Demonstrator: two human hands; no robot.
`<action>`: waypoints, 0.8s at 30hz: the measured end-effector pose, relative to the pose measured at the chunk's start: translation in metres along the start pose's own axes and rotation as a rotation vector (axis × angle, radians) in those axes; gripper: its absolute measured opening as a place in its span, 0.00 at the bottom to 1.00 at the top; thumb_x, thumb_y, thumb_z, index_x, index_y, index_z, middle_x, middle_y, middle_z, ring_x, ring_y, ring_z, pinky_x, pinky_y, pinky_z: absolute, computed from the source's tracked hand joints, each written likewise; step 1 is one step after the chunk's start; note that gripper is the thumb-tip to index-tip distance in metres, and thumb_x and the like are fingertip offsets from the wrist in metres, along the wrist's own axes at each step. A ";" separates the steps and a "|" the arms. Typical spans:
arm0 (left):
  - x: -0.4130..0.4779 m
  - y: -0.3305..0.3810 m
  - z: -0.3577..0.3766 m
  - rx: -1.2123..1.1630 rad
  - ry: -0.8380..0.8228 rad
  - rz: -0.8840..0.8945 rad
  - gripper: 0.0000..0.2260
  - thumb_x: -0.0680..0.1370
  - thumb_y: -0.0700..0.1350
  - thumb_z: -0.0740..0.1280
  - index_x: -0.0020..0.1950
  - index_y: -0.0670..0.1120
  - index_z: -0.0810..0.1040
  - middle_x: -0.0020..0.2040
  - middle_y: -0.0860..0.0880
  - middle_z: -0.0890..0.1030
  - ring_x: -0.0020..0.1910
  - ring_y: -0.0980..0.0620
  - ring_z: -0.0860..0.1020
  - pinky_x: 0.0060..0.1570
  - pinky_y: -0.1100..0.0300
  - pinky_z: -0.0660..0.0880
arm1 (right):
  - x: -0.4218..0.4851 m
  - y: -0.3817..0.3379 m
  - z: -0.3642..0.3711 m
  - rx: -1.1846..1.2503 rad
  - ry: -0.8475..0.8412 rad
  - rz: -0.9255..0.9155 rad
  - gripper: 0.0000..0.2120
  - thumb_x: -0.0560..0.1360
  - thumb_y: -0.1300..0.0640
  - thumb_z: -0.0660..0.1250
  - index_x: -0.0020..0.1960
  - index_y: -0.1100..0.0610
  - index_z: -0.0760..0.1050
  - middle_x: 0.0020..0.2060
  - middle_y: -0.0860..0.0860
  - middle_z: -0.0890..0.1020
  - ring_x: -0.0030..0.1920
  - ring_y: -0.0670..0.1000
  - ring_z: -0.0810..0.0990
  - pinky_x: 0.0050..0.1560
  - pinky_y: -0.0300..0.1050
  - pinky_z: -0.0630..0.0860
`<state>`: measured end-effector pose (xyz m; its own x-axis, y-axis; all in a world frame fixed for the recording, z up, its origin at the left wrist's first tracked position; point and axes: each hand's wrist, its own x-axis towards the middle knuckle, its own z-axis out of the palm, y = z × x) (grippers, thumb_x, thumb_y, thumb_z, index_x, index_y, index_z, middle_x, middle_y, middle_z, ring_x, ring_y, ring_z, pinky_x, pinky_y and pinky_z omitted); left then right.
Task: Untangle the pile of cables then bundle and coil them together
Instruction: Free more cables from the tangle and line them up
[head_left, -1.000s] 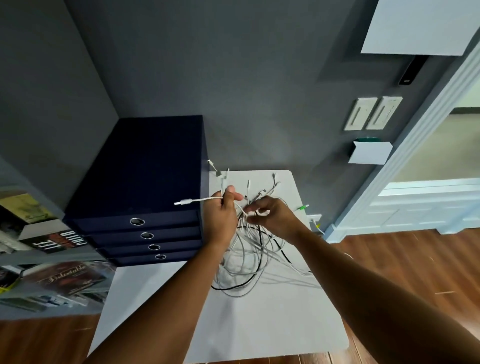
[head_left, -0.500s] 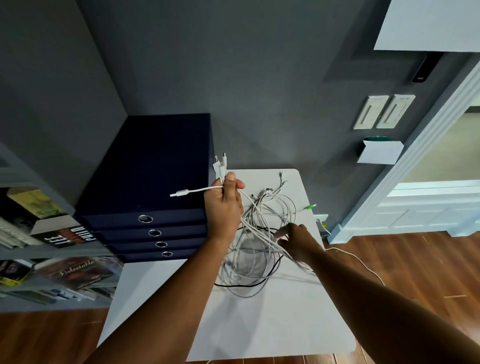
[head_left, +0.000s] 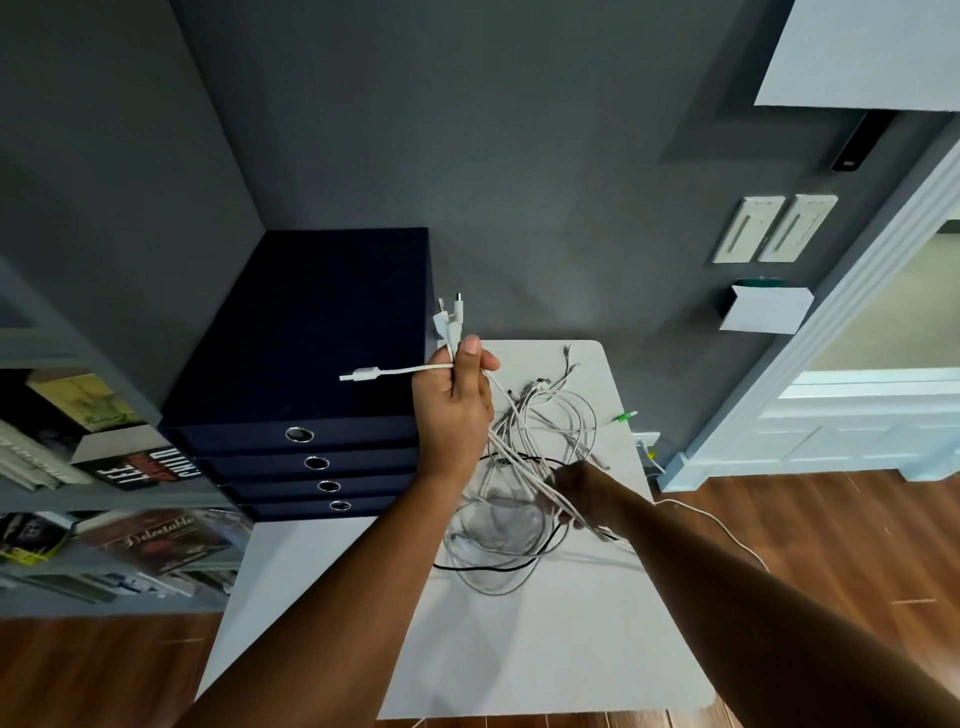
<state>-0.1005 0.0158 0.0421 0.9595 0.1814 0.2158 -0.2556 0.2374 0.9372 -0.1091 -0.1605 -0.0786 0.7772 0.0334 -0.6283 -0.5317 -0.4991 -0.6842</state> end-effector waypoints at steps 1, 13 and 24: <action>0.001 0.003 0.001 -0.008 0.011 0.010 0.16 0.84 0.50 0.58 0.39 0.43 0.73 0.23 0.57 0.63 0.21 0.57 0.60 0.25 0.65 0.59 | -0.001 0.005 0.000 -0.029 -0.021 0.090 0.10 0.70 0.55 0.66 0.33 0.60 0.78 0.30 0.60 0.77 0.24 0.51 0.72 0.28 0.36 0.63; -0.021 -0.022 -0.003 0.546 -0.057 0.083 0.12 0.83 0.42 0.63 0.45 0.40 0.83 0.26 0.60 0.76 0.30 0.65 0.74 0.35 0.73 0.65 | -0.017 -0.082 -0.041 0.341 0.269 -0.351 0.17 0.84 0.55 0.58 0.40 0.62 0.73 0.29 0.60 0.77 0.23 0.56 0.78 0.25 0.41 0.74; -0.028 -0.056 -0.014 0.675 -0.097 -0.043 0.17 0.83 0.51 0.62 0.48 0.39 0.81 0.39 0.44 0.81 0.37 0.49 0.77 0.35 0.66 0.68 | -0.056 -0.165 -0.049 0.554 0.149 -0.629 0.17 0.84 0.52 0.59 0.40 0.61 0.71 0.29 0.57 0.75 0.23 0.55 0.73 0.25 0.41 0.69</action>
<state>-0.1149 0.0109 -0.0202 0.9815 0.0915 0.1684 -0.1168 -0.4107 0.9043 -0.0482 -0.1227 0.0876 0.9987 0.0284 -0.0420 -0.0440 0.0716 -0.9965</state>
